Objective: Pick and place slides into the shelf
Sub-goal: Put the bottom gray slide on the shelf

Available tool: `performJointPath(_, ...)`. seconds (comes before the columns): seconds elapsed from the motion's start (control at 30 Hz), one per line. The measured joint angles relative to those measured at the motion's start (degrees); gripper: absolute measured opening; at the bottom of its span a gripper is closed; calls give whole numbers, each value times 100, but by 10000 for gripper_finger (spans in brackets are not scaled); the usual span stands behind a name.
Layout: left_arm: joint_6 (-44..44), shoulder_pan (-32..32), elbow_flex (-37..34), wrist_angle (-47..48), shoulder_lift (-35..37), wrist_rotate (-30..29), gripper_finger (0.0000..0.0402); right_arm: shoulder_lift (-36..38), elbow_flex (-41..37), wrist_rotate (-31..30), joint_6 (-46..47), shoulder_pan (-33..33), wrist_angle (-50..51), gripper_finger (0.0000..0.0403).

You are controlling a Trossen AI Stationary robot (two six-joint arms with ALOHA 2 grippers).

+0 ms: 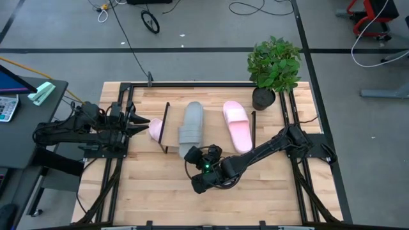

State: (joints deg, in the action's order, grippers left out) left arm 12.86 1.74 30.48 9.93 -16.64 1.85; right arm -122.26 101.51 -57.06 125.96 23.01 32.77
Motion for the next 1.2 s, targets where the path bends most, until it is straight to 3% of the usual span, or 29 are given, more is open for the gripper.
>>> performJointPath(0.73, 122, 0, 0, 155, -7, 0, 112, 257, -2, 167, -183, -5, 512, 67)
performJointPath(1.2, 144, 0, 0, 155, -7, 0, 107, 280, -2, 424, -318, -3, 366, 160)
